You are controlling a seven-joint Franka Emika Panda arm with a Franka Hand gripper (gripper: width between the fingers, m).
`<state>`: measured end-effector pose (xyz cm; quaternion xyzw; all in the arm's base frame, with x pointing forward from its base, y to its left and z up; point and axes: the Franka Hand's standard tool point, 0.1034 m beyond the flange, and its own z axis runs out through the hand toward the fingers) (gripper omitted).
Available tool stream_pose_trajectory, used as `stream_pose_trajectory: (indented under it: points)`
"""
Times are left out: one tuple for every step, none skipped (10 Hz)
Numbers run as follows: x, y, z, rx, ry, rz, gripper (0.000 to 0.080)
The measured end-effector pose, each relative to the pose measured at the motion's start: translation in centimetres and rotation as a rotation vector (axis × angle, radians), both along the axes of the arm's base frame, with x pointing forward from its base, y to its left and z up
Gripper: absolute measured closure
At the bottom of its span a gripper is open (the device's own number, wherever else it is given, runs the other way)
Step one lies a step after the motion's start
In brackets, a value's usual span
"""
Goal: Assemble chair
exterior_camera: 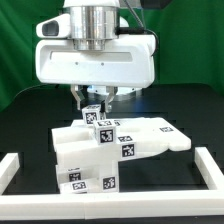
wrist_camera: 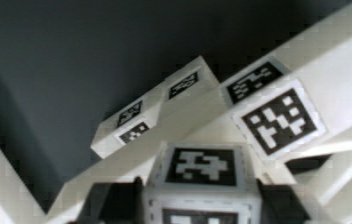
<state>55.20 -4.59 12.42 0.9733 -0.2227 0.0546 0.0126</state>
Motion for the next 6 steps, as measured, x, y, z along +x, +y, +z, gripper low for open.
stream_pose_trajectory:
  points:
    - [0.11,0.38,-0.01,0.021,-0.011,-0.215,0.0517]
    - [0.17,0.69,-0.02,0.046,-0.02,-0.382,0.0517]
    - [0.25,0.77,-0.01,0.082,-0.031,-0.533,0.0517]
    - [0.32,0.73,0.0,0.129,-0.039,-0.661,0.0517]
    - [0.31,0.76,-0.01,0.13,-0.038,-0.657,0.0515]
    - [0.31,0.79,-0.02,0.129,-0.038,-0.646,0.0441]
